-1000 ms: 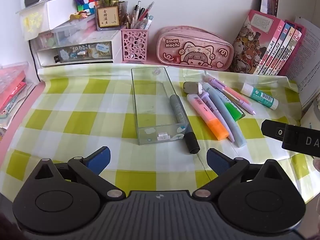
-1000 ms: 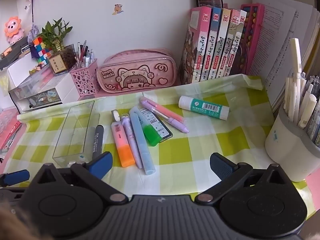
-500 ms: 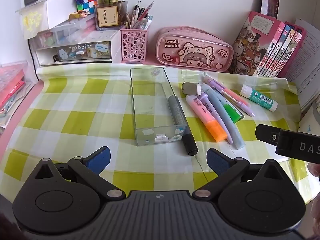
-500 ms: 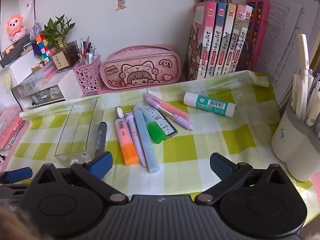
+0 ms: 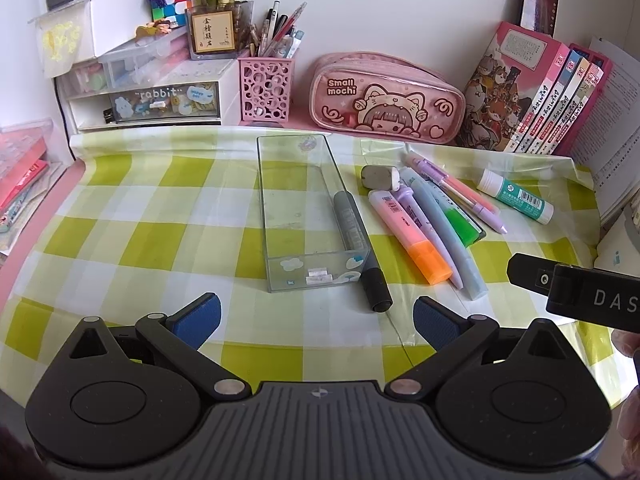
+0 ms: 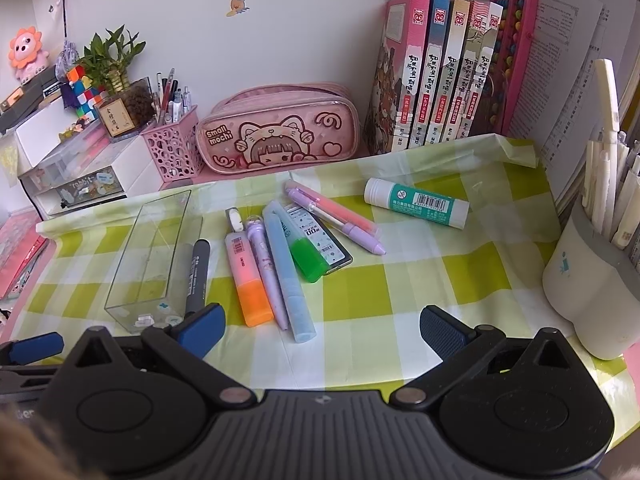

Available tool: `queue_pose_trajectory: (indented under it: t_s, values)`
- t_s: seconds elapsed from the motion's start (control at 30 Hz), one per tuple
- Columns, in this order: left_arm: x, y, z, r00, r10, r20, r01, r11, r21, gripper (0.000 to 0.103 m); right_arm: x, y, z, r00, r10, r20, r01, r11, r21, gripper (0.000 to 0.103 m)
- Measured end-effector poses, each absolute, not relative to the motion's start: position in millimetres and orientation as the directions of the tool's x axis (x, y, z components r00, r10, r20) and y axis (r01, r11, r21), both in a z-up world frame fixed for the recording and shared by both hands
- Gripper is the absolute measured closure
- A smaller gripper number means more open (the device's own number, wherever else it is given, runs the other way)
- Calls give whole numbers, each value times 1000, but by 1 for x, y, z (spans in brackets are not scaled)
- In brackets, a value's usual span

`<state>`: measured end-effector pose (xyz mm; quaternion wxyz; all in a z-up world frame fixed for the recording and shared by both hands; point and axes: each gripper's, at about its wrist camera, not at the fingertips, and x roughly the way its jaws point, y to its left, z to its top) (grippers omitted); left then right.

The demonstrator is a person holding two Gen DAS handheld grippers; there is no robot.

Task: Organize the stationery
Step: 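Move the right tool toward the black marker beside the clear tray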

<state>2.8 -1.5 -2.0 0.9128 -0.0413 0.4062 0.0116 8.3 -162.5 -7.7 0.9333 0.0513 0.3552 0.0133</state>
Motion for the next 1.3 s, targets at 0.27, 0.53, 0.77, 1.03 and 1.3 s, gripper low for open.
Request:
queue_pose_trajectory:
  t_s: [0.27,0.53,0.77,1.03,1.3]
  values:
    - [3,-2,-1,670,-11,-742,-57,996,-66,5,8,-162,-8,747,61,-662,12,994,105,2]
    - [4,-2,-1,670,-12,-742,-58,996,-68,5,8,-161,-8,747,62,-662,10,994,105,2]
    - [4,-2,-1,670,-12,-743,-58,996,-68,5,9,-161,-8,745,62,-664,10,994,104,2]
    - [4,-2,-1,669,-12,-743,-58,996,-68,5,9,-160,-8,743,64,-666,9,994,105,2]
    - [9,-5,-4,661,-14,-750,-57,996,-69,5,12,-160,-10,735,68,-675,8,994,109,2]
